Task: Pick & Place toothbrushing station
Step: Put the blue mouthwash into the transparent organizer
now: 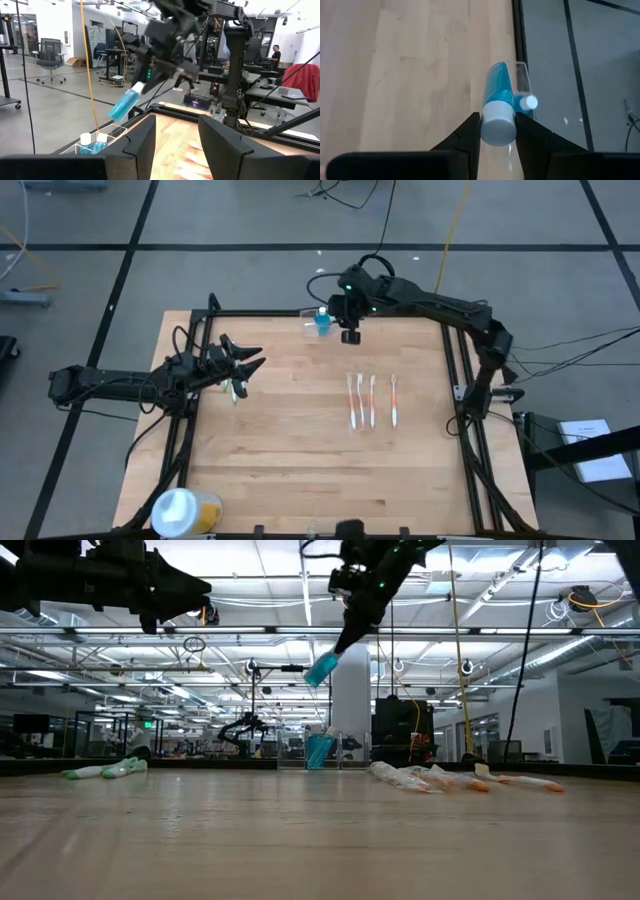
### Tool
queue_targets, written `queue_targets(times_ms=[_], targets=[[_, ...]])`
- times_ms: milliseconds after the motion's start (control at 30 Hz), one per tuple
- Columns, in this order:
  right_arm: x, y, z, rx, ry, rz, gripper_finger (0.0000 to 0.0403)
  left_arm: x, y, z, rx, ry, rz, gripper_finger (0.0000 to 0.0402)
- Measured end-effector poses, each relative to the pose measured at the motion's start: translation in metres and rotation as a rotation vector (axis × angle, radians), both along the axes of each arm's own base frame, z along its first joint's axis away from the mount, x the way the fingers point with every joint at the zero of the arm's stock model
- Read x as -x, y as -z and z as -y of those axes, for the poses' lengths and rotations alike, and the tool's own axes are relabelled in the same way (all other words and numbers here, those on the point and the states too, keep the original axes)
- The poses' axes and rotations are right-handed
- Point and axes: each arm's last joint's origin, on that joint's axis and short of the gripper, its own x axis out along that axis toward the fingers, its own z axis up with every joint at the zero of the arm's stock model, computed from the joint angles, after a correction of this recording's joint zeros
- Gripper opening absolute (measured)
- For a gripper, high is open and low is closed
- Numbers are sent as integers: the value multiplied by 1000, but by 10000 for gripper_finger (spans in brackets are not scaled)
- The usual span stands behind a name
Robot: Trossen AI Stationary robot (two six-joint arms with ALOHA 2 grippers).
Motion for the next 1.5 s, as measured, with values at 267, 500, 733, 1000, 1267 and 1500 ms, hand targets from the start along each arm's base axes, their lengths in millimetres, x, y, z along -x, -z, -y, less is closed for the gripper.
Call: queue_targets(times_ms=[267,500,733,1000,1267,1500], targets=[[-16,29,26,6,31,-88,88,0,0,0,0,0,0,157],[-15,40,35,-1,57,-135,88,0,0,0,0,0,0,157],[-12,47,38,1,44,-154,88,0,0,0,0,0,0,157],[-9,62,37,-11,28,-204,91,0,0,0,0,0,0,157],[-7,70,36,-10,14,-217,91,0,0,0,0,0,0,157],[-9,73,37,36,-50,-227,100,0,0,0,0,0,0,157]])
